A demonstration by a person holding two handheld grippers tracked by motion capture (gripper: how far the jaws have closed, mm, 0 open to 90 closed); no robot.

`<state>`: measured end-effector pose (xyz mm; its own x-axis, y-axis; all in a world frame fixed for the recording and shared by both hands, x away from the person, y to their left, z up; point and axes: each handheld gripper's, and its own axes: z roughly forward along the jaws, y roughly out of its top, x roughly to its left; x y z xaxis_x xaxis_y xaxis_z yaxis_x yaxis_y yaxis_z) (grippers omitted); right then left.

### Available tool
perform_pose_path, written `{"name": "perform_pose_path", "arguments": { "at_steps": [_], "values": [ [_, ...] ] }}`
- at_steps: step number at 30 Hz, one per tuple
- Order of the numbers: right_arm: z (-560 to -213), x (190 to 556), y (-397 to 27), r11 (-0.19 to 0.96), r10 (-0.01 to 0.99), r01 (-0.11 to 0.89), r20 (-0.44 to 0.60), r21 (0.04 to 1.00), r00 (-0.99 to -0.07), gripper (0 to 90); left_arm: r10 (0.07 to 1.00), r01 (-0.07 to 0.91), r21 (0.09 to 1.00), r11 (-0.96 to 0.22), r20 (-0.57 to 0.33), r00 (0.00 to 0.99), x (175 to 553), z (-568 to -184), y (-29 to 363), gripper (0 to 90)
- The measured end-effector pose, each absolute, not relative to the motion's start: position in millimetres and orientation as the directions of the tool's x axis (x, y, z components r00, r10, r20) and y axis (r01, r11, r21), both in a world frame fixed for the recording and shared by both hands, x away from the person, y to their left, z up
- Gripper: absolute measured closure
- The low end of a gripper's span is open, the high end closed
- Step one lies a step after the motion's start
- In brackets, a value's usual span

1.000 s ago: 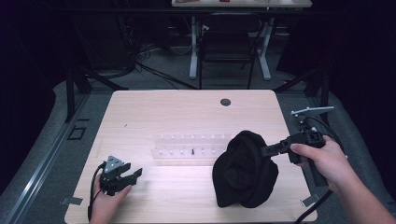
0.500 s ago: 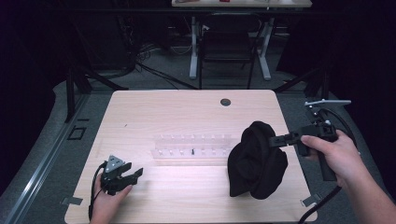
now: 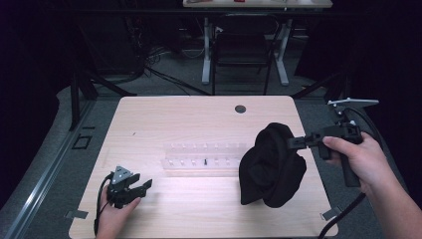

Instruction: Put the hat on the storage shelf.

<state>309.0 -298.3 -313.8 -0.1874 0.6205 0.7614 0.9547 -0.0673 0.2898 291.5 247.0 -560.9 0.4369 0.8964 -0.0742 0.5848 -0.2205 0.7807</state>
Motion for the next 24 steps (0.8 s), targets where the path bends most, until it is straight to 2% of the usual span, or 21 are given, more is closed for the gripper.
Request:
{"name": "perform_pose_path", "arguments": {
  "at_steps": [12, 24],
  "values": [
    [-296, 318, -297, -0.1, 0.563, 0.941, 0.798, 0.324, -0.215, 88.3, 0.896, 0.589, 0.778, -0.219, -0.079, 0.437, 292, -561, 247, 44.4],
    [-295, 334, -287, -0.126, 0.508, 0.937, 0.832, 0.327, -0.222, 88.3, 0.896, 0.588, 0.779, -0.218, -0.079, 0.438, 292, -561, 247, 44.4]
  ]
}}
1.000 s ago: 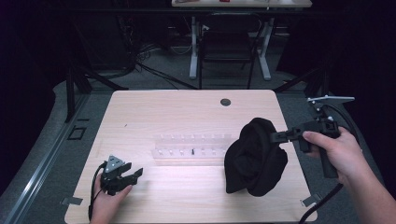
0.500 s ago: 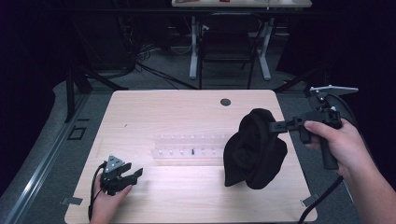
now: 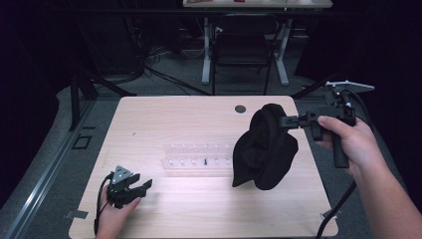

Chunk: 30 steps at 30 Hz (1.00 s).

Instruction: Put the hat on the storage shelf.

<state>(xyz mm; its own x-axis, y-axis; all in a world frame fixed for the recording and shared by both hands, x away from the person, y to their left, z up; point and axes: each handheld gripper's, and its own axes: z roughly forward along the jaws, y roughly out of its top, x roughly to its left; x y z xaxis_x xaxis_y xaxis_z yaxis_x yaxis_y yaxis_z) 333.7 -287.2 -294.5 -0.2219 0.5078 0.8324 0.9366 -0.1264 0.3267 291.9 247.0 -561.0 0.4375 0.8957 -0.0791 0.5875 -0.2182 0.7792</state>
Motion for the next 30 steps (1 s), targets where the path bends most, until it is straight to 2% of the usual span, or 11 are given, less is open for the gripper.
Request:
{"name": "perform_pose_path", "arguments": {
  "at_steps": [15, 30],
  "values": [
    [-296, 350, -282, -0.183, 0.435, 0.934, 0.877, 0.306, -0.202, 88.3, 0.895, 0.587, 0.779, -0.221, -0.078, 0.44, 292, -561, 247, 44.4],
    [-292, 365, -270, -0.181, 0.464, 0.931, 0.862, 0.317, -0.203, 88.3, 0.894, 0.589, 0.778, -0.219, -0.082, 0.441, 293, -561, 247, 44.4]
  ]
}}
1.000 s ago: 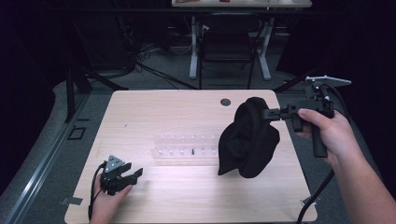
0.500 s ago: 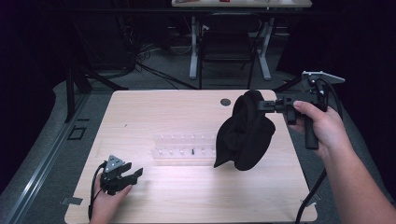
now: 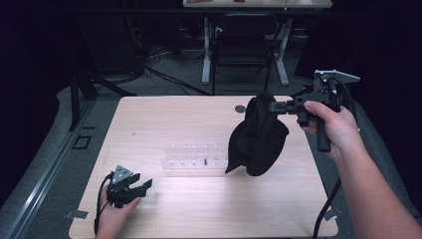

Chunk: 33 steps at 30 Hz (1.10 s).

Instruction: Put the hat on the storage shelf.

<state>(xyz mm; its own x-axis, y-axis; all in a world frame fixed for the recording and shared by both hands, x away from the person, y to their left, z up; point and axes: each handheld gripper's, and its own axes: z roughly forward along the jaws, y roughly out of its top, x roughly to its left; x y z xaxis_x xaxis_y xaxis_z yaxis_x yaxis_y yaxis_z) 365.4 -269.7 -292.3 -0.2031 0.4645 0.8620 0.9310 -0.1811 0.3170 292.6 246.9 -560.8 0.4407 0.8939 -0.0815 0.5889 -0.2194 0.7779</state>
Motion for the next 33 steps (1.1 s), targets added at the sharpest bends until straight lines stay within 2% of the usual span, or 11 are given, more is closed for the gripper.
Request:
{"name": "perform_pose_path", "arguments": {
  "at_steps": [33],
  "values": [
    [-296, 407, -215, -0.139, 0.502, 0.931, 0.835, 0.337, -0.227, 88.2, 0.89, 0.583, 0.78, -0.226, -0.079, 0.45, 294, -561, 246, 44.4]
  ]
}}
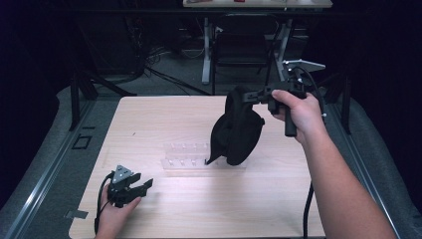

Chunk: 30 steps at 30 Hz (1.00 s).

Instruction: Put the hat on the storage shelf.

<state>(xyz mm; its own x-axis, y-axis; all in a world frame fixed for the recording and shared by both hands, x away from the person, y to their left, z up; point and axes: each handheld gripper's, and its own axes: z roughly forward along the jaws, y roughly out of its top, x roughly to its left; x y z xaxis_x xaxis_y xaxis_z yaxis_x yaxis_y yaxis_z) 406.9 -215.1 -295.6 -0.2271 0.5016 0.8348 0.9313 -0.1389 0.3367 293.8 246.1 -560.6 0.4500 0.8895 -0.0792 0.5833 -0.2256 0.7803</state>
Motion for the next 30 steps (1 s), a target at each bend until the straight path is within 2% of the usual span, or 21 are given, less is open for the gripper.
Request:
{"name": "perform_pose_path", "arguments": {
  "at_steps": [19, 30],
  "values": [
    [-301, 425, -190, -0.135, 0.521, 0.929, 0.822, 0.345, -0.23, 88.2, 0.886, 0.587, 0.775, -0.233, -0.08, 0.457, 295, -560, 245, 44.7],
    [-310, 427, -185, -0.094, 0.515, 0.941, 0.825, 0.325, -0.234, 88.1, 0.885, 0.586, 0.776, -0.233, -0.081, 0.459, 295, -560, 244, 44.7]
  ]
}}
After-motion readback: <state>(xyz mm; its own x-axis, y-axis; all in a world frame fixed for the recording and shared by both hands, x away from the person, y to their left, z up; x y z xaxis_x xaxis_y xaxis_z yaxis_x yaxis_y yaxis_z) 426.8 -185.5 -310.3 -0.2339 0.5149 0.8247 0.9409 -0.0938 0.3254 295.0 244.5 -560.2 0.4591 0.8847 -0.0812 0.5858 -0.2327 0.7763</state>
